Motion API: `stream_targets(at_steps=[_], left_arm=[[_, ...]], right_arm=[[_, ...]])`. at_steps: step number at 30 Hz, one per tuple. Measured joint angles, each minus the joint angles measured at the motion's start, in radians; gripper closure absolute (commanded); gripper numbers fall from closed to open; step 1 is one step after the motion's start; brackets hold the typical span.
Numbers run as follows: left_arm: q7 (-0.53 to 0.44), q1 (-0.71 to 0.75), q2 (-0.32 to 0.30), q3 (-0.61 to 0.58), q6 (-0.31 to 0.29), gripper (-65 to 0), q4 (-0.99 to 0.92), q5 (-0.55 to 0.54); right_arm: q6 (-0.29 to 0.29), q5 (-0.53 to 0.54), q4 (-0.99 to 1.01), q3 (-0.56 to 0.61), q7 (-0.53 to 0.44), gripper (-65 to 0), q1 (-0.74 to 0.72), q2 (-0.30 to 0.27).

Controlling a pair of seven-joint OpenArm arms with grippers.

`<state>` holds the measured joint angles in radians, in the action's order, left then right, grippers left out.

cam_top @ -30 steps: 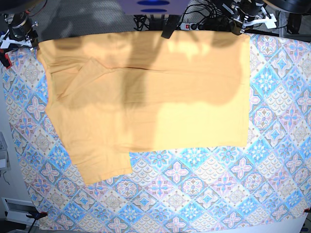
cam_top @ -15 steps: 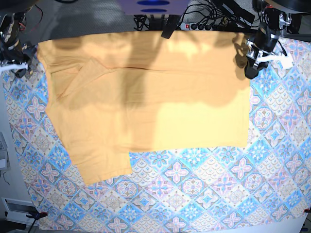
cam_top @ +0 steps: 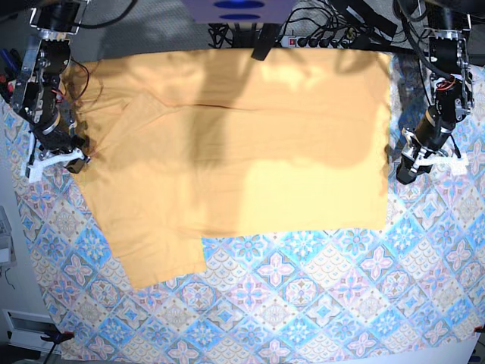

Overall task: Fold the T-shirt properly
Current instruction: 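Release the shoulder edge and move both grippers to the shirt's side edges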

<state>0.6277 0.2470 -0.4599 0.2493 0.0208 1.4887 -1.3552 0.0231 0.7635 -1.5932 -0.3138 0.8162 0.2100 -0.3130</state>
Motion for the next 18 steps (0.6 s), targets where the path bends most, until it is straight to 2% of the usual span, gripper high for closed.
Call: stream_targets(at_steps=[5, 10, 14, 18], left_arm=[[0.069, -0.179, 0.017, -0.004, -0.003, -18.0, -0.156, 0.105], [0.203, -0.357, 0.034, -0.006, -0.008, -18.1, -0.312, 0.249], [0.199, -0.472, 0.056, -0.025, -0.014, -18.1, -0.423, 0.36], [0.205, -0.533, 0.089, -0.054, -0.012, -18.1, -0.518, 0.422]], right_arm=[[-0.005, -0.002, 0.032, 0.04, -0.001, -11.8, -0.047, -0.003], [-0.002, -0.001, 0.035, 0.059, 0.0, -11.8, -0.07, 0.003], [-0.006, -0.002, 0.035, 0.058, 0.0, -11.8, -0.064, 0.003], [-0.004, -0.002, 0.035, 0.058, -0.003, -11.8, -0.063, 0.003]])
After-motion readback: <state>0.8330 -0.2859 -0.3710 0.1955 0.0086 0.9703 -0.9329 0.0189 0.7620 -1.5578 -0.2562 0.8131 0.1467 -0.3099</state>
